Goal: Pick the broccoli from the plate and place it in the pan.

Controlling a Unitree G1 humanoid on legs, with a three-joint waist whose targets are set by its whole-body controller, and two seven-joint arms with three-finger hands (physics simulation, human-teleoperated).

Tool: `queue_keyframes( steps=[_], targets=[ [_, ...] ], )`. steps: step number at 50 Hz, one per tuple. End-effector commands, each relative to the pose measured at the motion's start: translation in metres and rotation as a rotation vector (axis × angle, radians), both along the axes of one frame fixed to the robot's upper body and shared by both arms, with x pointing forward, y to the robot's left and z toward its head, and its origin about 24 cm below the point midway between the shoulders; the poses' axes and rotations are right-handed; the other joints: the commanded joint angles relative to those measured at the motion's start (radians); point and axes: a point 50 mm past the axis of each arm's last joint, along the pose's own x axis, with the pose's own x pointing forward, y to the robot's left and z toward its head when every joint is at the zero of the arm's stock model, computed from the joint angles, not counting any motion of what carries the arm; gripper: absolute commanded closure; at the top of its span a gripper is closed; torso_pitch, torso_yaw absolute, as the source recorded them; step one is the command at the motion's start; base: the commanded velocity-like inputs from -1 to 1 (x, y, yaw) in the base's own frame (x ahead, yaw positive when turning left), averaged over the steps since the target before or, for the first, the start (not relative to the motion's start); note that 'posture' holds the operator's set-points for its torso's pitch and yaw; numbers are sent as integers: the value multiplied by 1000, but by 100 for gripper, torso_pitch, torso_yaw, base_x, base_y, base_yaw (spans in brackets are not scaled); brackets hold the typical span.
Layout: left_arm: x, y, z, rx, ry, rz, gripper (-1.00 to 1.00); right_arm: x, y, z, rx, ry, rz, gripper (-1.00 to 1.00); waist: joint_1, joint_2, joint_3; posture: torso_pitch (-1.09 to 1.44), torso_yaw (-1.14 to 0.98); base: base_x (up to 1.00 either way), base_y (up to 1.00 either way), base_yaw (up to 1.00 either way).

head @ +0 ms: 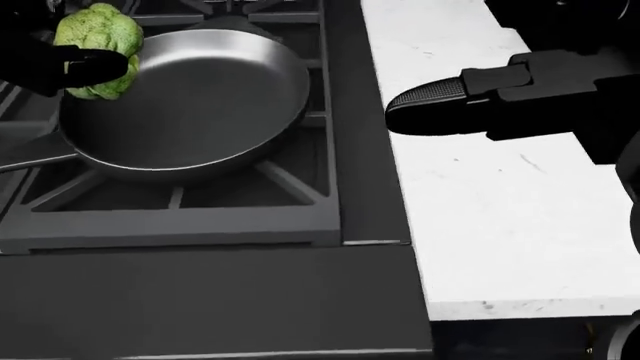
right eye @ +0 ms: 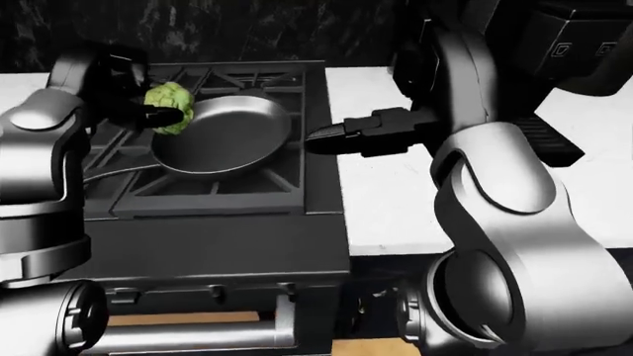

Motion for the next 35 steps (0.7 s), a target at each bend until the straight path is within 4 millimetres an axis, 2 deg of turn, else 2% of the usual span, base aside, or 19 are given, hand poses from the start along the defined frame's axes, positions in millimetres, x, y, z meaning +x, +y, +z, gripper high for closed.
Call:
queue_keyframes(
  steps=[1,2,6,10,13,16,17,18,19,20,21,22,23,24,25,28,33,34,35],
  targets=[
    [-7,-3,28,16,-111,-10,100,-5,0,11,0,-75,-1,-100,-5,-6,-21,0,0,0,0,0],
    [-7,-2,28,16,-112,-10,100,-5,0,11,0,-78,0,-100,-5,-15,-10,0,0,0,0,0],
    [-8,-2,31,17,-116,-10,100,-5,0,12,1,-84,3,-100,0,-39,7,0,0,0,0,0],
    [-9,-4,31,17,-114,-12,100,-5,1,11,0,-84,5,-100,-1,-45,21,0,0,0,0,0],
    [-8,-4,30,17,-115,-12,100,-6,1,11,-1,-84,7,-100,-4,-34,22,0,0,0,0,0],
    [-8,-4,30,17,-116,-12,100,-6,1,11,0,-86,7,-100,-7,7,1,0,0,0,0,0],
    [-8,-4,31,16,-117,-12,100,-6,1,12,0,-87,7,-100,-16,-7,-2,0,0,0,0,0],
    [-8,-4,30,17,-116,-12,100,-6,1,12,-1,-89,6,-100,-11,-7,13,0,0,0,0,0],
    [-7,-4,29,16,-116,-13,100,-6,1,12,-1,-89,7,-100,-8,-19,28,0,0,0,0,0],
    [-6,-4,28,16,-115,-13,100,-5,1,12,-1,-89,8,-100,4,-23,21,0,0,0,0,0],
    [-6,-4,29,16,-115,-11,100,-5,1,12,-1,-89,7,-100,9,-14,11,0,0,0,0,0],
    [-7,-4,29,16,-115,-11,100,-5,1,12,-1,-89,7,-100,15,-19,17,0,0,0,0,0],
    [-7,-4,30,15,-115,-11,100,-5,1,12,-1,-88,5,-100,25,-40,25,0,0,0,0,0],
    [-7,-3,29,16,-114,-11,100,-5,1,12,-2,-88,7,-100,17,-89,13,0,0,0,0,0],
    [-7,-4,29,15,-114,-11,100,-5,1,12,-4,-90,9,-100,23,-64,24,0,0,0,0,0],
    [-7,-3,28,14,-113,-10,100,-5,1,12,-6,-91,6,-100,5,-53,3,0,0,0,0,0],
    [-9,-3,31,13,-118,-7,100,-5,0,11,-8,-89,6,-100,-5,-29,7,0,0,0,0,0],
    [-9,-2,31,13,-119,-7,100,-5,0,12,-9,-93,-2,-100,-7,-24,-15,0,0,0,5,0],
    [-9,-2,31,12,-119,-7,100,-5,0,12,-8,-93,-1,-100,-8,-7,-31,0,0,0,57,0]
  ],
)
